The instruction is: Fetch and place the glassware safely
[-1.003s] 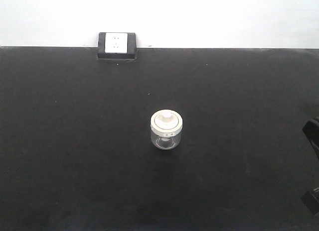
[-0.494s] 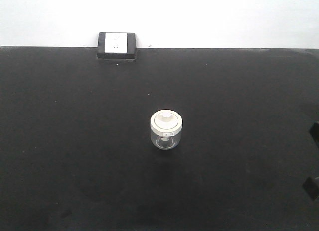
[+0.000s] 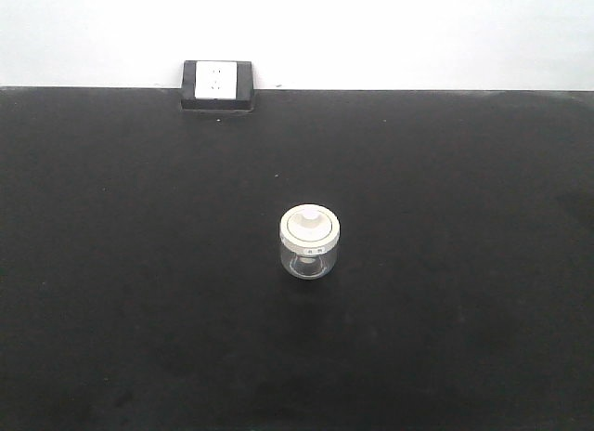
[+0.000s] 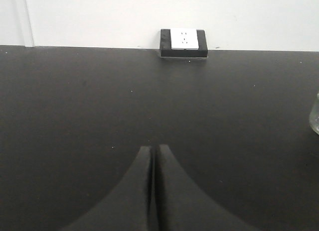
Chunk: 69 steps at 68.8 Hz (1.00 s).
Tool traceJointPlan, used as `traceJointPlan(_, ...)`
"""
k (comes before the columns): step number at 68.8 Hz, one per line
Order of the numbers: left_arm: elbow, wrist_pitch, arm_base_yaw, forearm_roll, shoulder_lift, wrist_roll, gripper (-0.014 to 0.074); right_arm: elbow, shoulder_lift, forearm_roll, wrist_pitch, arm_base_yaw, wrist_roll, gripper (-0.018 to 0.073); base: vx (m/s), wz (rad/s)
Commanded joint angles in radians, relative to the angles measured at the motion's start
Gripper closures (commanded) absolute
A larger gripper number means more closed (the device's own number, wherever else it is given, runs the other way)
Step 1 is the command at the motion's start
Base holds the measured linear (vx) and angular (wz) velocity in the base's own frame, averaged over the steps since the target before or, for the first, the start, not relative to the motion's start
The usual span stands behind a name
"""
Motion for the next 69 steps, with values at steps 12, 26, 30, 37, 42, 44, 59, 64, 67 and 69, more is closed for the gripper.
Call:
traceJointPlan(12,0.031,-0.070,-0.006,-0.002,-0.011,-0.007,0.0594,0.122,-0.104,0.041,-0.142,-0.104,-0.011,0.0563,0.00,0.00)
traceJointPlan(26,0.031,-0.070,-0.006,-0.002,-0.011,-0.007,0.0594,0.301,-0.222,0.095,-0.280,-0.101,-0.011,0.0563,0.00,0.00)
traceJointPlan(30,0.031,-0.070,-0.006,-0.002,-0.011,-0.007,0.0594,0.340,-0.262,0.095,-0.309,-0.101,-0.011,0.0563,0.00,0.00)
traceJointPlan(37,0.031,-0.069,-0.006,-0.001,-0.010,-0.007,0.0594,0.367,-0.348,0.051,-0.264,-0.089,-0.012,0.0563,0.00,0.00)
traceJointPlan(42,0.031,-0.069,-0.006,-0.001,-0.010,-0.007,0.0594,0.367,-0.348,0.039,-0.264,-0.079,-0.012,0.0563,0.00,0.00)
traceJointPlan(44,0.031,-0.069,-0.006,-0.001,-0.010,-0.007,0.0594,0.367,-0.348,0.037,-0.264,-0.075,-0.011,0.0563,0.00,0.00)
traceJointPlan(59,0.031,-0.069,-0.006,-0.001,-0.010,-0.007,0.0594,0.367,-0.348,0.037,-0.265,-0.072,-0.011,0.0563,0.00,0.00)
traceJointPlan(64,0.031,-0.069,-0.006,-0.001,-0.010,-0.007,0.0594,0.367,-0.348,0.037,-0.265,-0.072,-0.011,0.0563,0.00,0.00)
traceJointPlan(67,0.031,-0.069,-0.006,-0.001,-0.010,-0.007,0.0594,0.367,-0.348,0.037,-0.265,-0.072,-0.011,0.0563,0.00,0.00)
traceJointPlan(69,0.031,-0.069,-0.006,-0.001,-0.010,-0.007,0.0594,0.367,-0.348,0.037,-0.265,-0.072,-0.011,0.0563,0.00,0.00)
